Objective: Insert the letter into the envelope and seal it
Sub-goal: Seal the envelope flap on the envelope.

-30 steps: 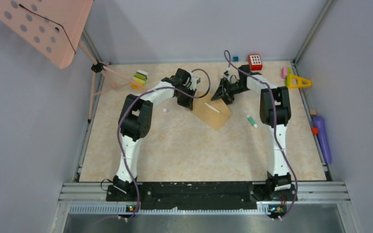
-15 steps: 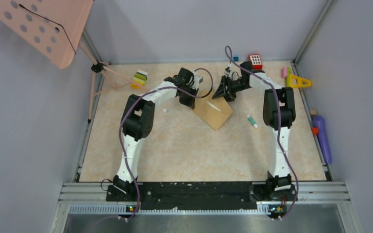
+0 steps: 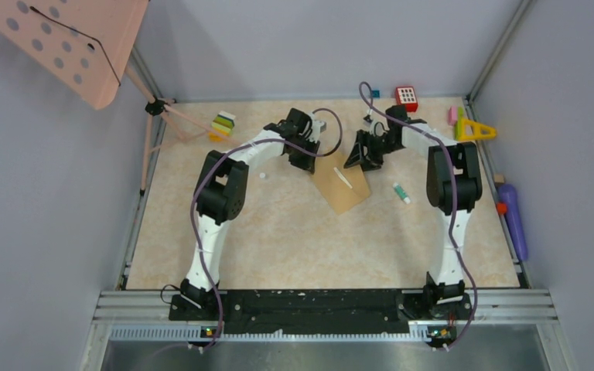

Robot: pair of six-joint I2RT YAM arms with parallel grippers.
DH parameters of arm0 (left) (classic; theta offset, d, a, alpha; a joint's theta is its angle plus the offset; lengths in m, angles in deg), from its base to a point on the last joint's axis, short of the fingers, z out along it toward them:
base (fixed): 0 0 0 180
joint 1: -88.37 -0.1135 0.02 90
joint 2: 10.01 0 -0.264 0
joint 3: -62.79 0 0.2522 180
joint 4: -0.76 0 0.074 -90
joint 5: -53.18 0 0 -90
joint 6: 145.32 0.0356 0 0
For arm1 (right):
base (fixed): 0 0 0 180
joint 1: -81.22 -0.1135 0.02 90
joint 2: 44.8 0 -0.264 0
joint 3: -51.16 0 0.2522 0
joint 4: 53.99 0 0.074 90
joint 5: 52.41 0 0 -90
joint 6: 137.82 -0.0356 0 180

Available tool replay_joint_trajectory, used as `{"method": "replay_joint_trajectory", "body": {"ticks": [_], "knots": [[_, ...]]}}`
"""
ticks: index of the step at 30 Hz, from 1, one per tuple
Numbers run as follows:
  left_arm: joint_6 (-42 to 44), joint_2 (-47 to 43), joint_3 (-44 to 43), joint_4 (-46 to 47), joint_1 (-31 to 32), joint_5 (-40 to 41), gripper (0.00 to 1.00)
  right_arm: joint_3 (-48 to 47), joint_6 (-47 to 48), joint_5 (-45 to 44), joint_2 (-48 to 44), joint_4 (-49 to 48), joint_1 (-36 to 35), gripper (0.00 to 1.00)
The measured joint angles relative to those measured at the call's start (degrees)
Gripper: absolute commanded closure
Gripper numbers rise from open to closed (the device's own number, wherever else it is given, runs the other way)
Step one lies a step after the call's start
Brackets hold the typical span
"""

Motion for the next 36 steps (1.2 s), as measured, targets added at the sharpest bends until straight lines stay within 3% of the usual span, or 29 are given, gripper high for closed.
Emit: {"method": "replay_joint_trajectory", "body": {"ticks": [14,25,36], "knots": [[-3.58,0.0,-0.04,1.9,0.66,-9.51,0.78,4.04,-0.02,-1.84,-7.02,-3.48,-0.11,0.43],[-1.86,0.92,-0.04,0.39,4.44,-5.03,0.92,4.7,-0.55,-0.94,-7.02,-3.65,-0.46,0.44],[-1.84,1.07,-0.15,0.44,4.48,-4.87,0.95,5.99,-3.67,4.37,-7.02,-6.84,-1.38,0.52]]}}
